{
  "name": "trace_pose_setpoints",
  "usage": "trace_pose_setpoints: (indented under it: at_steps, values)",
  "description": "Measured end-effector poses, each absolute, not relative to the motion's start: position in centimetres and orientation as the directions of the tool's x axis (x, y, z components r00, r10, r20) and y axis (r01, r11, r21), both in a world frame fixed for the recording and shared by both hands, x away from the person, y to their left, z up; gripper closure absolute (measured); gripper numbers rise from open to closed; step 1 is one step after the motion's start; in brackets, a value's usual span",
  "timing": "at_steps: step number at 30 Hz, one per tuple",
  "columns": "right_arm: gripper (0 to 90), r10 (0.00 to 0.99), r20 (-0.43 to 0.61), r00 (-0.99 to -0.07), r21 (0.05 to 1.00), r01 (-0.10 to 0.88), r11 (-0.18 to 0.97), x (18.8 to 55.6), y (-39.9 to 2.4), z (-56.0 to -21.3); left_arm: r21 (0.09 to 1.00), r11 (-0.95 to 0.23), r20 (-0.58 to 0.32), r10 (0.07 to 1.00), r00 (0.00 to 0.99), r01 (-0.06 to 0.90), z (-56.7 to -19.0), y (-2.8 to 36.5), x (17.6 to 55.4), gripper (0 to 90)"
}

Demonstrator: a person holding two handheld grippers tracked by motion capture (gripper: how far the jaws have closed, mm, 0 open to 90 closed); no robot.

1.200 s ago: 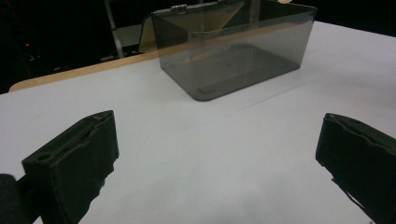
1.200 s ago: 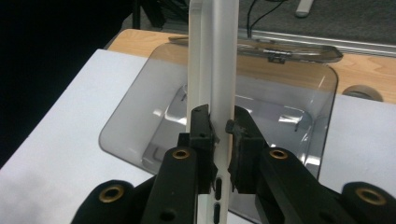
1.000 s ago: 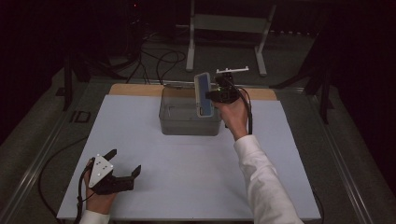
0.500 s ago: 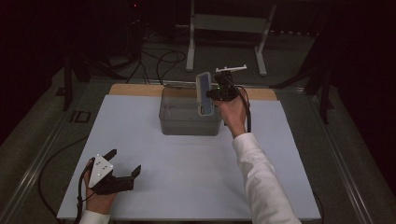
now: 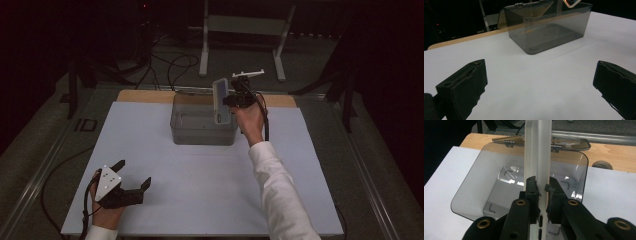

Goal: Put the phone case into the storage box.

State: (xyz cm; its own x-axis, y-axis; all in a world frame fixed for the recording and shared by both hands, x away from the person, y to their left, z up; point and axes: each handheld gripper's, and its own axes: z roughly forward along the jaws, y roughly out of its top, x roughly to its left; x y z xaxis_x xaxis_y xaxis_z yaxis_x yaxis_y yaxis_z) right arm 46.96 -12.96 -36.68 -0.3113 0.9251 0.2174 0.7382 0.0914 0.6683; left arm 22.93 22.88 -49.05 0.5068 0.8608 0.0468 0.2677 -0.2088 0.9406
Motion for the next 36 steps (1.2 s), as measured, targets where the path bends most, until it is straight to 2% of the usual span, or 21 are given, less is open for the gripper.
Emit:
trace_pose_setpoints:
  at_steps: [36]
  values:
    - [81.7,0.946,0.203,-0.253,0.615,0.785,0.078,48.2,-13.4,-38.0,0.940,-0.212,0.050,0.860,0.508,0.266,-49.0,22.8,22.9,0.2]
